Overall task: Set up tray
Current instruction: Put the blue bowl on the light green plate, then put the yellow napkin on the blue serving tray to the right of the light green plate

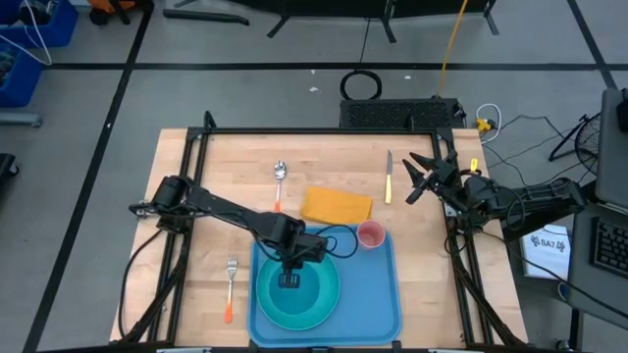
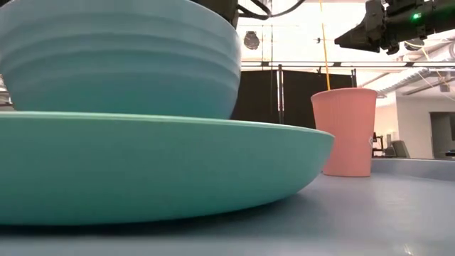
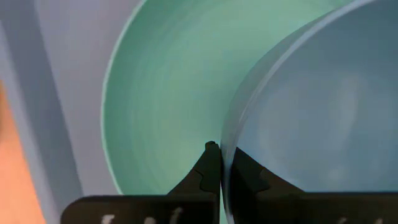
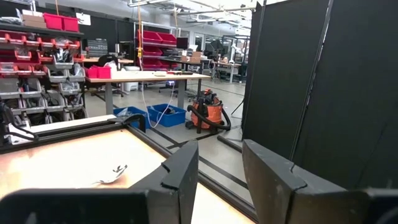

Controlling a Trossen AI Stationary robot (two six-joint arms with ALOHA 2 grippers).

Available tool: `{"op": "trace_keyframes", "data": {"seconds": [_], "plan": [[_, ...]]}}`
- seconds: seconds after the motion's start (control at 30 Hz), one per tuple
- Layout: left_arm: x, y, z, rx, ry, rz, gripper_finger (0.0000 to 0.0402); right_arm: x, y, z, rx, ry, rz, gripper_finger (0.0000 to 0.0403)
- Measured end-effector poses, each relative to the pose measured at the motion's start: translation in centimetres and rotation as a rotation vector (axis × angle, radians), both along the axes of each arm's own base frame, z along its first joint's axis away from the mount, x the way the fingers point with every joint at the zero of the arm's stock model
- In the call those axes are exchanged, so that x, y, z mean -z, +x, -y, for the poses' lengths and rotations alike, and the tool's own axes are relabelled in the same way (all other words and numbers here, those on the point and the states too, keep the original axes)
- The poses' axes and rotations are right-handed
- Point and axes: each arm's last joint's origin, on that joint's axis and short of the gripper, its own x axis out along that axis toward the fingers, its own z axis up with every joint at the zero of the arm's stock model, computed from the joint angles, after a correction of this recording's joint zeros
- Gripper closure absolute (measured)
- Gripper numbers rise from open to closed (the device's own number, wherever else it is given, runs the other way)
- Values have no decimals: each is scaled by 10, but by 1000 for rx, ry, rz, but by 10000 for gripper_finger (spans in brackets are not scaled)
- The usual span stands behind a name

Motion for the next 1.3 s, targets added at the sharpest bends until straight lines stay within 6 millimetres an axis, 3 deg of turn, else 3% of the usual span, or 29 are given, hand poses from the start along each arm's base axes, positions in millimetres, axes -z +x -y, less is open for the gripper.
{"op": "trace_keyframes", "data": {"seconds": [0.33, 0.5, 0.67, 0.77, 1.07, 1.17, 1.3], "plan": [[0, 1, 0, -5, -1, 8, 334, 0, 0, 0, 1, 0, -1, 287], [-3, 1, -3, 30, 17, 27, 323, 0, 0, 0, 1, 0, -1, 287], [-18, 0, -9, 50, 66, 113, 322, 0, 0, 0, 2, -2, -2, 287], [-39, -4, -12, 64, 110, 211, 322, 0, 0, 0, 2, -3, -3, 287], [-109, -37, -23, 63, 205, 478, 321, 0, 0, 0, 2, -4, -4, 287], [-115, -51, -28, 53, 240, 557, 321, 0, 0, 0, 1, -4, -4, 287], [-103, -72, -45, 6, 228, 675, 321, 0, 0, 0, 0, -7, -2, 287]]}}
